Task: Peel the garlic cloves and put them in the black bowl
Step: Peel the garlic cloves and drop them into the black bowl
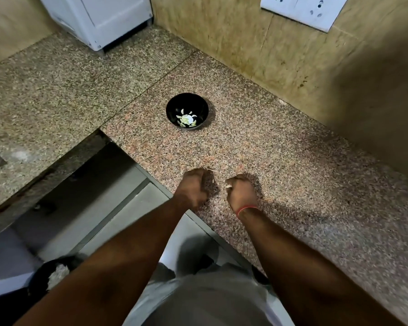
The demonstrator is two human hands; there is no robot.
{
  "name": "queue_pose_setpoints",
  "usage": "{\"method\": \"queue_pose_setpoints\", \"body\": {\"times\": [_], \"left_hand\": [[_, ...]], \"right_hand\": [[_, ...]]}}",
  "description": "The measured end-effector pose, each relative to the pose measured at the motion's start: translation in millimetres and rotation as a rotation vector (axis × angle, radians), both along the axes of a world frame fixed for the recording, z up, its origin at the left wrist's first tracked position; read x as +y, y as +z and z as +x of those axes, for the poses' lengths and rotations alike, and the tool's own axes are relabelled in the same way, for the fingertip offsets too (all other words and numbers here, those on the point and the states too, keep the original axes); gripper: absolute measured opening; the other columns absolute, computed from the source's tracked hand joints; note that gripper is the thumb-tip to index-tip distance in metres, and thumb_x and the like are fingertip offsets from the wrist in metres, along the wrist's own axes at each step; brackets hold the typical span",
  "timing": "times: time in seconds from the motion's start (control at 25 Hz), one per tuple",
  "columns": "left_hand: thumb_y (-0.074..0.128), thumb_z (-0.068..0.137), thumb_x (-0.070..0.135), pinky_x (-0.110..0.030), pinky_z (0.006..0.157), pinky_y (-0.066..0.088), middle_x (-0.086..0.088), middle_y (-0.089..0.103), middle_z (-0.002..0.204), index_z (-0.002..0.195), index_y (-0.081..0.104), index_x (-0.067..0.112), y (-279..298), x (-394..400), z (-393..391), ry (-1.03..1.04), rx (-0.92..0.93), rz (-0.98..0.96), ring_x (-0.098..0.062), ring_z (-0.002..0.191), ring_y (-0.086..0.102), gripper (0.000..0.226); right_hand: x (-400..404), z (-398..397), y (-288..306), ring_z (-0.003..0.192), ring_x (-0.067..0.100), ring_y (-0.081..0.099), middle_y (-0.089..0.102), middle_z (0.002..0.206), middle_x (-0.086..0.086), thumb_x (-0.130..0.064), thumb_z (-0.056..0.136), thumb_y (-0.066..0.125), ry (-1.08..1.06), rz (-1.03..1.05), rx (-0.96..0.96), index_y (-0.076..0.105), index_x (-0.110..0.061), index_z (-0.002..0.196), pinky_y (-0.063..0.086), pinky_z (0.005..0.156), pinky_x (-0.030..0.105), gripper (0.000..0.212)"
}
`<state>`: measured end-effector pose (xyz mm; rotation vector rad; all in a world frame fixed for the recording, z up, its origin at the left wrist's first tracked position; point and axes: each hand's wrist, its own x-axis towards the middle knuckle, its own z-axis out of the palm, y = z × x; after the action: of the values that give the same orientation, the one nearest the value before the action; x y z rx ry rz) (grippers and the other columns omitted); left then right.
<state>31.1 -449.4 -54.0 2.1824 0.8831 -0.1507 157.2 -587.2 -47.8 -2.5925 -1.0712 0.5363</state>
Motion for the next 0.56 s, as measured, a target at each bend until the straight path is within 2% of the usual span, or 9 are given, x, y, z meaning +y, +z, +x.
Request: {"method": "queue_pose_setpoints", "body": {"times": [0.12,0.24,0.32,0.4,0.48,0.56], "left_hand": [[0.076,0.061,0.02,-0.035,0.102,0.052,-0.005,0.064,0.123,0.135,0.053,0.017,-5.2,0.5,8.4,0.025,0.077,0.029,-0.026,0.116,0.059,0.077],[0.075,0.062,0.012,-0.03,0.102,0.051,-0.004,0.063,0.125,0.139,0.053,0.014,-3.7,1.4,12.6,0.069,0.064,0.025,-0.024,0.117,0.057,0.08],[0.074,0.063,0.007,-0.021,0.094,0.05,-0.004,0.066,0.12,0.135,0.058,0.013,1.1,3.2,14.8,0.092,0.029,0.037,-0.021,0.11,0.06,0.074],[0.073,0.069,0.004,-0.004,0.083,0.042,-0.001,0.068,0.11,0.126,0.063,0.011,3.6,6.0,15.6,0.096,-0.025,0.065,-0.017,0.099,0.063,0.058],[0.071,0.074,-0.002,0.004,0.07,0.038,0.003,0.067,0.101,0.118,0.066,0.009,12.1,13.9,15.3,0.106,-0.079,0.067,-0.013,0.089,0.063,0.046],[0.07,0.074,-0.005,-0.003,0.071,0.046,0.002,0.068,0.097,0.113,0.069,0.007,23.1,22.2,14.1,0.088,-0.15,0.099,-0.012,0.083,0.062,0.04]], "right_hand": [[2.8,7.7,-5.7,0.101,0.023,0.068,0.068,0.117,0.008,0.004,0.09,0.065,-0.008,-0.041,0.016,0.074,-0.01,0.114,0.055,0.099,0.033,0.029],[4.1,11.5,-6.9,0.1,0.022,0.067,0.067,0.111,0.005,0.002,0.089,0.068,-0.003,-0.075,0.033,0.071,-0.011,0.108,0.057,0.096,0.034,0.023],[5.6,14.1,-7.4,0.1,0.022,0.065,0.065,0.11,0.005,-0.001,0.086,0.07,0.084,-0.117,0.009,0.07,-0.012,0.105,0.057,0.094,0.036,0.022],[11.0,15.5,-3.7,0.096,0.022,0.066,0.067,0.107,0.005,-0.006,0.088,0.068,0.103,-0.119,0.039,0.069,-0.014,0.103,0.058,0.092,0.037,0.017],[27.3,18.8,1.2,0.091,0.019,0.067,0.07,0.099,0.003,-0.006,0.092,0.067,0.05,-0.014,0.115,0.068,-0.017,0.098,0.059,0.089,0.037,0.012],[51.9,23.7,11.5,0.091,0.016,0.068,0.071,0.096,0.001,-0.004,0.093,0.065,0.005,0.139,0.174,0.068,-0.019,0.091,0.06,0.088,0.033,0.016]]}}
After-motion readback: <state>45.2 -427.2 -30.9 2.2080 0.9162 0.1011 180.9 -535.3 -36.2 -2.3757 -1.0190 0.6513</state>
